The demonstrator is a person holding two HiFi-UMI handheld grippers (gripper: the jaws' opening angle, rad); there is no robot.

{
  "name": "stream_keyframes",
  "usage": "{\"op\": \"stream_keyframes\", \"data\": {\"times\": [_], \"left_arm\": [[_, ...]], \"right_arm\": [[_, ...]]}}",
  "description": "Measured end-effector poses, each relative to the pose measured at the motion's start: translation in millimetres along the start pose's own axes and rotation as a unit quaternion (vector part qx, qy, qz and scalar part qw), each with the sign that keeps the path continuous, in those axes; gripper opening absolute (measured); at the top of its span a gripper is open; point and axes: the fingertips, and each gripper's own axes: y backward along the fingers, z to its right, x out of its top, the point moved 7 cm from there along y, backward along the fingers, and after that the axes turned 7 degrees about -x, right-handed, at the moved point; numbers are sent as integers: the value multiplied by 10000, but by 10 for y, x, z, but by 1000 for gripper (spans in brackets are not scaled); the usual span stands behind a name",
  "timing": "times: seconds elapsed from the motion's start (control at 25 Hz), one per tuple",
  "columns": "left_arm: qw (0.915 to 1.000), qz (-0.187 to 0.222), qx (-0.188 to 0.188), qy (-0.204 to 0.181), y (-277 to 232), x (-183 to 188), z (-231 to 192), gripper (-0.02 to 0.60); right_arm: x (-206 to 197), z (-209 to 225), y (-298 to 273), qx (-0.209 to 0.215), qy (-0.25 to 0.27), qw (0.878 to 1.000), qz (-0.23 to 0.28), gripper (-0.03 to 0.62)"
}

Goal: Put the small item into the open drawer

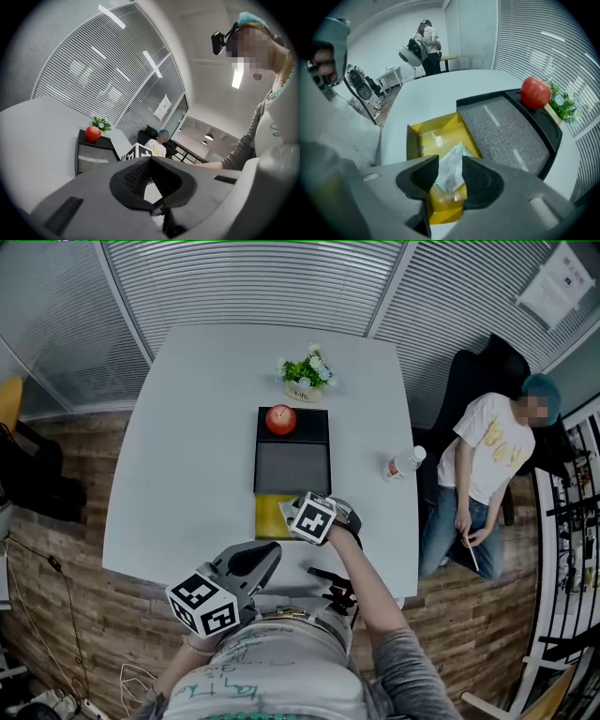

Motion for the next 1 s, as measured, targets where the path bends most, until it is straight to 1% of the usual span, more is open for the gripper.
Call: {"op": "stream_keyframes", "data": {"times": [0.16, 0.32, 0.52, 0.64, 1.0], "left_arm": [[10000, -1, 25, 8, 1, 21, 4, -3], [10000, 11, 18, 5, 12, 8, 6, -3], [10000, -20, -35, -23, 3, -6, 15, -3], [10000, -2, -50, -30, -4, 4, 12, -3], [10000, 61, -44, -11, 8, 40, 12, -3]], "right_arm": [[-35, -19, 57, -2, -79, 9999, 91, 152], [-53, -58, 168, -73, -173, 9994, 298, 149], [-111, -112, 255, -50, -204, 9991, 362, 129], [-124, -115, 321, -110, -248, 9986, 460, 115], [-141, -107, 442, -240, -623, 9944, 819, 104]]}}
